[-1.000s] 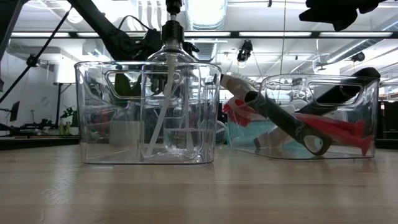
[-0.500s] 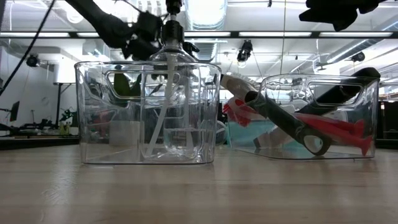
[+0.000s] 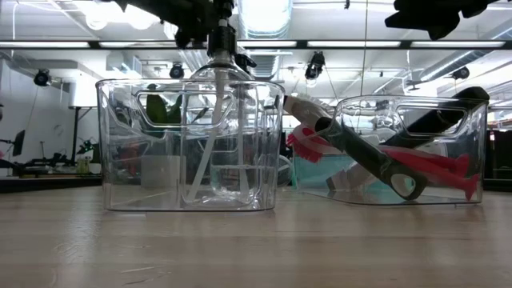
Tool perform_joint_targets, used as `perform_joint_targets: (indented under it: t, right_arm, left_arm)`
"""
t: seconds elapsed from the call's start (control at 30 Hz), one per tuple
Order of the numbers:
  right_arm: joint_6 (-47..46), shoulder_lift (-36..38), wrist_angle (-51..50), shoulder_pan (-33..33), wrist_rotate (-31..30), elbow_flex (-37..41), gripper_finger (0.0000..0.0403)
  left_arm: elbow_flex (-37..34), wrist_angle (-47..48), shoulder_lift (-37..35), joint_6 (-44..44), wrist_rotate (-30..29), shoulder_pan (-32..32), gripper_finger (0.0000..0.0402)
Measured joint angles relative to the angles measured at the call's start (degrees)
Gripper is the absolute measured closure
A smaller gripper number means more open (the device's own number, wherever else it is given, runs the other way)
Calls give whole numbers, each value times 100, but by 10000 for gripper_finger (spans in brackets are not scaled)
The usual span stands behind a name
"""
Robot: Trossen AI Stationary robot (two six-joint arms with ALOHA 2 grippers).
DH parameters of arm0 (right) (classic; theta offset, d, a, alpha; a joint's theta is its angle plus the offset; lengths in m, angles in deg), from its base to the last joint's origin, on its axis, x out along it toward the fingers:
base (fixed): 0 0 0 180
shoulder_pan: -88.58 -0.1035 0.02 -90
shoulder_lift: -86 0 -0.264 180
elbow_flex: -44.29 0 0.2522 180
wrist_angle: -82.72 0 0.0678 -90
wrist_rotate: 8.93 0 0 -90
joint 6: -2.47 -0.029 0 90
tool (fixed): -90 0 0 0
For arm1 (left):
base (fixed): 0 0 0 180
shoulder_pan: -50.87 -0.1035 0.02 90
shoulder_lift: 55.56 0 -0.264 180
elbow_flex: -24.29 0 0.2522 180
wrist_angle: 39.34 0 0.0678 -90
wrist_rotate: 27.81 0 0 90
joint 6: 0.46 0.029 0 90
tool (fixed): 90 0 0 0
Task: Pick & Place Kitchen Sink Supplies
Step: Put the transparent soap dispenser into the left transparent bin
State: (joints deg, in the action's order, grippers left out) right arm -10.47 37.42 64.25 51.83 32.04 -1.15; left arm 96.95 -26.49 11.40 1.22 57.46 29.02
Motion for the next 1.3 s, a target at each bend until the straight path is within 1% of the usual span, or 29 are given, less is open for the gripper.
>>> perform_joint_targets:
  t: [0.17,0.33,0.47,0.53,0.6,0.73,0.83,0.9,0.97,1.07,1.2,1.3]
  right_arm:
    - [-16,0,-3,0,0,0,181]
    - [-22,0,-4,0,0,0,181]
    - [-47,-1,-4,0,0,0,181]
    - [-58,0,-4,0,0,0,181]
    - [-59,-1,-4,0,0,0,181]
    - [-58,-1,-4,0,0,0,181]
    - [-60,0,0,0,0,0,181]
    - [-60,0,15,0,0,0,181]
    - [-59,0,22,0,0,0,181]
    - [-60,0,24,0,0,0,181]
    - [-60,0,26,0,0,0,181]
    - [-60,0,28,-2,0,0,181]
  left_arm:
    - [-6,848,-516,-210,-142,686,275]
    - [-9,1444,-866,-538,-353,1462,275]
    - [-9,1841,-1020,-750,-435,2117,274]
    - [-11,2031,-1016,-915,-659,2477,272]
    - [-11,2052,-956,-1076,-925,2844,273]
    - [-11,2034,-734,-1291,-1198,3500,274]
    - [-20,2051,-508,-1400,-1832,3913,271]
    - [-20,2052,-349,-1470,-2147,4106,271]
    - [-24,2037,-181,-1631,-2307,4247,271]
    - [-48,1979,67,-1841,-2374,4414,272]
    - [-120,1841,367,-2139,-2400,4497,272]
    - [-120,1789,603,-2228,-2578,4538,271]
